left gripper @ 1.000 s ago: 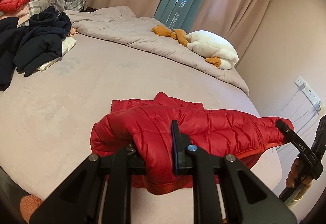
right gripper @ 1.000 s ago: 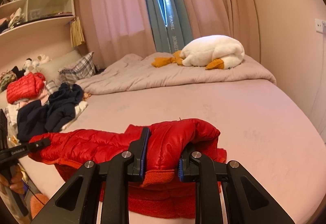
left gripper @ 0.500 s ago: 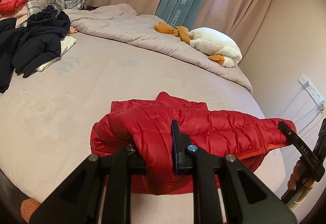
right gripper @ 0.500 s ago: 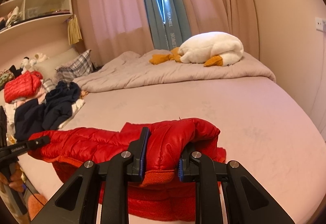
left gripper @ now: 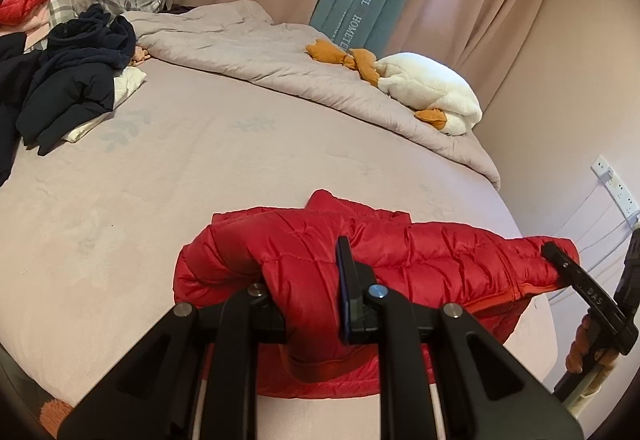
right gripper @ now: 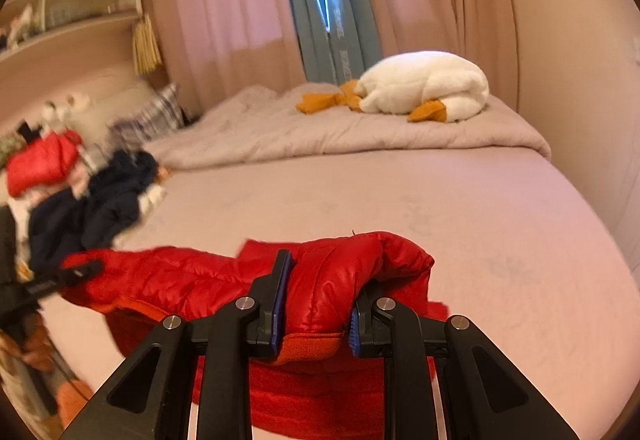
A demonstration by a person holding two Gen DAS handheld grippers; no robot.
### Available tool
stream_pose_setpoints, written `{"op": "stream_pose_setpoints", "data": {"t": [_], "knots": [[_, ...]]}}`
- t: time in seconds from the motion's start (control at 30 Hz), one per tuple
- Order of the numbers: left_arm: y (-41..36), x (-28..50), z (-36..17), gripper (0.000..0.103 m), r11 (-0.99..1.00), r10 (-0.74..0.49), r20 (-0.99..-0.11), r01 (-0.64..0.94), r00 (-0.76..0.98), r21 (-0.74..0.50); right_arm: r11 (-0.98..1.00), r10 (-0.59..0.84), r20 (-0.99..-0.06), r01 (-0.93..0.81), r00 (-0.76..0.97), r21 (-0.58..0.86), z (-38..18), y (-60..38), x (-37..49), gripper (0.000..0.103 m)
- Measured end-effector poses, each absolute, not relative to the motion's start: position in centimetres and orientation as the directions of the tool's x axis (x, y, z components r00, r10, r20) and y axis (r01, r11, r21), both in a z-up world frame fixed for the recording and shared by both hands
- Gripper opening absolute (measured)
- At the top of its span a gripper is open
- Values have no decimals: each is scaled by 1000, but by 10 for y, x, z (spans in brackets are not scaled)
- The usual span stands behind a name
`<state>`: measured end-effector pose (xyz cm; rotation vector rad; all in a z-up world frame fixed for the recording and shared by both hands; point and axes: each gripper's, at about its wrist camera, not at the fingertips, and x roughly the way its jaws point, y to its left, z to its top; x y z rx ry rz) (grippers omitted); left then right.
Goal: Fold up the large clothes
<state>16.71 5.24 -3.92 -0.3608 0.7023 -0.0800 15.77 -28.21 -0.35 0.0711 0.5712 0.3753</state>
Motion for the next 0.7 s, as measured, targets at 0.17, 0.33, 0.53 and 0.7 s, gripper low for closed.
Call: {"op": "stream_pose_setpoints", "data": {"t": [0.17, 0.33, 0.53, 0.7], "knots": [[49, 175, -49, 17, 936, -184, -636, -64, 750, -347, 927, 374, -521, -326, 767, 186, -22, -285, 163, 22], [46, 183, -52, 17, 940, -165, -641, -76, 749, -331, 920, 391, -533, -331, 751, 210, -25, -289, 169, 22], [45, 198, -55, 18, 940, -178, -654, -70, 736, -335, 918, 397, -557, -311, 729, 248, -32, -294, 178, 22], [42, 220, -64, 19, 940, -181, -675, -75, 715, -332, 924, 381, -591, -282, 711, 257, -43, -293, 189, 22]]}}
